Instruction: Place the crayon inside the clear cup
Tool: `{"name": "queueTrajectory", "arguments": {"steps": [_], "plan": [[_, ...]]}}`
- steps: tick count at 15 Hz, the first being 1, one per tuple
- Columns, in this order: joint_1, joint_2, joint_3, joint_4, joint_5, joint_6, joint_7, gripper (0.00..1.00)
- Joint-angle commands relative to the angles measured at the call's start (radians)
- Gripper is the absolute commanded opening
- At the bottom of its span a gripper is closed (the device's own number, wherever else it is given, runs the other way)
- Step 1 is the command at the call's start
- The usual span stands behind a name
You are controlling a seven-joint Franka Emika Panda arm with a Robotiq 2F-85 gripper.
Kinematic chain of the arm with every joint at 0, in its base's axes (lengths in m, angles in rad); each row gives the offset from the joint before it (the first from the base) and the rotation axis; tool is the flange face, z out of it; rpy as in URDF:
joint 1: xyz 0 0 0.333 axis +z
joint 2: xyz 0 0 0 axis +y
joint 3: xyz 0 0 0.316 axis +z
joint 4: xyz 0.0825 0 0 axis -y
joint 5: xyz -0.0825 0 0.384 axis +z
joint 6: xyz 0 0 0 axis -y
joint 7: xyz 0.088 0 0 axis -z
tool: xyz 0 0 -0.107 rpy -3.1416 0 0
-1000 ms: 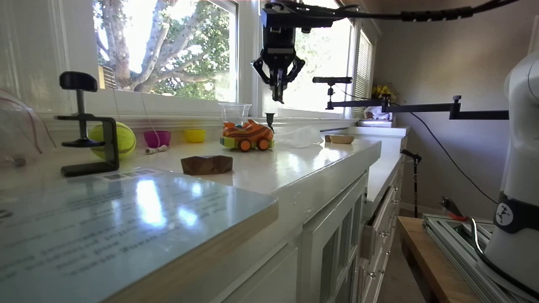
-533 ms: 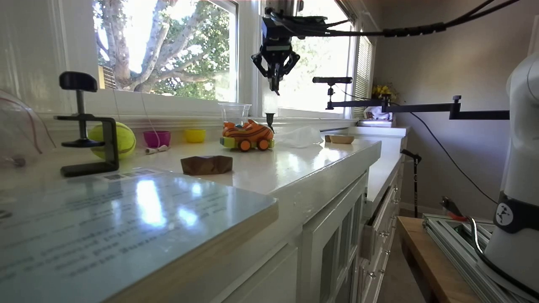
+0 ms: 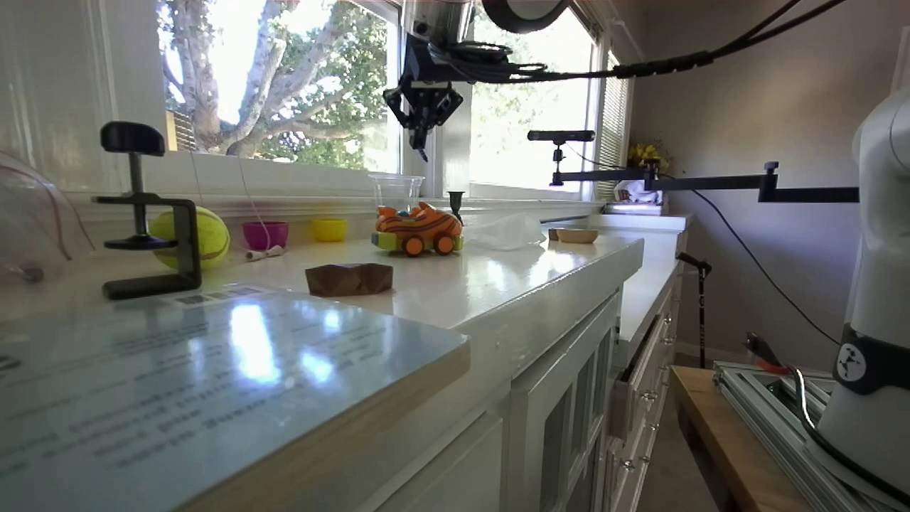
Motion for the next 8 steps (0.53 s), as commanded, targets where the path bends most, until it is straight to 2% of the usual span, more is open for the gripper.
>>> {"name": "queueTrajectory", "arguments": {"steps": [1,8], "plan": [[0.033,0.063,-0.028,0.04,-0.082,0.088,0.052,0.02],[0.062,0.082,-0.056,0.022,-0.13,0.159,0.069,0.02]]}}
